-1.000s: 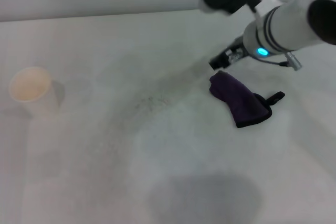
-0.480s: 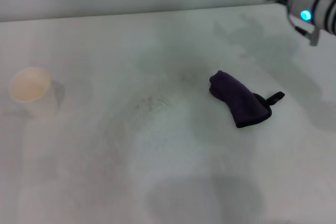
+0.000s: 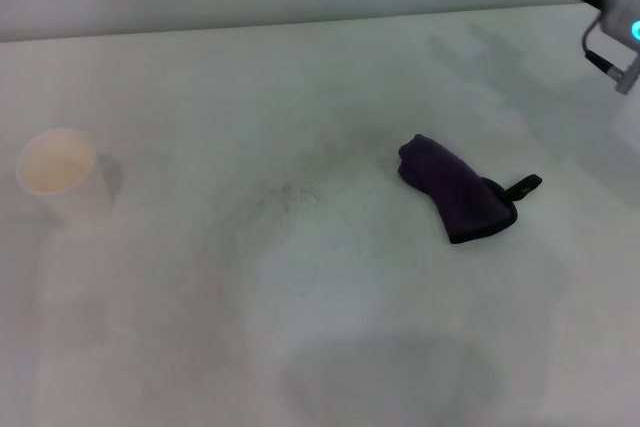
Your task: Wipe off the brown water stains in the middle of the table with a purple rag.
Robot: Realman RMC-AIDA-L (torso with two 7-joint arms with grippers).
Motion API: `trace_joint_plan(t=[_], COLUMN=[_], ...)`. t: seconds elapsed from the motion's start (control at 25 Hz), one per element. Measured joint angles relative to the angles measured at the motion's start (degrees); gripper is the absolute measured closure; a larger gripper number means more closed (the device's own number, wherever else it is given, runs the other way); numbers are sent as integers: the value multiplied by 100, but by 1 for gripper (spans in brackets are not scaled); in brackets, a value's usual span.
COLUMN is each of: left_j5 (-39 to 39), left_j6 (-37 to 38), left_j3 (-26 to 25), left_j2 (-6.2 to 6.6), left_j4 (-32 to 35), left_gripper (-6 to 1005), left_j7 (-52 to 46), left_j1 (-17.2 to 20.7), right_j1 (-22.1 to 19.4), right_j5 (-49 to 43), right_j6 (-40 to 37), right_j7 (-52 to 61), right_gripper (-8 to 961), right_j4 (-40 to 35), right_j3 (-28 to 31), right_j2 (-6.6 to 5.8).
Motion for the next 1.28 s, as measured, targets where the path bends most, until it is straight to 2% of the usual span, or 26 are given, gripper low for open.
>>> trace_joint_plan(t=[0.12, 0.28, 0.44, 0.56, 0.88, 1.28], left_j5=[-5, -26, -39, -254, -607, -692], left_j6=[0, 0, 0, -24, -508, -590], left_j3=[-3, -24, -26, -49, -44, -31], left_j2=[-1, 2, -10, -38, -38, -52], left_j4=[28, 37, 10, -7, 21, -13], left_gripper=[113, 113, 113, 113, 112, 113], left_j7=[1, 4, 4, -5, -486, -15], left_j1=[16, 21, 22, 21, -126, -348], right_j1=[344, 661, 896, 955, 839, 674], right_j5=[1127, 1761, 3074, 3540, 3505, 3508], right_j6=[1223, 1650, 1689, 1745, 1945, 1962], right_j7=[-1392, -3811, -6687, -7714, -7575, -7378], right_gripper=[87, 88, 87, 91, 96, 96], right_j4=[1477, 2934, 4076, 4407, 4369, 4424], right_j3=[912, 1927, 2166, 2318, 2481, 2490], right_j2=[43, 102, 107, 107, 75, 79])
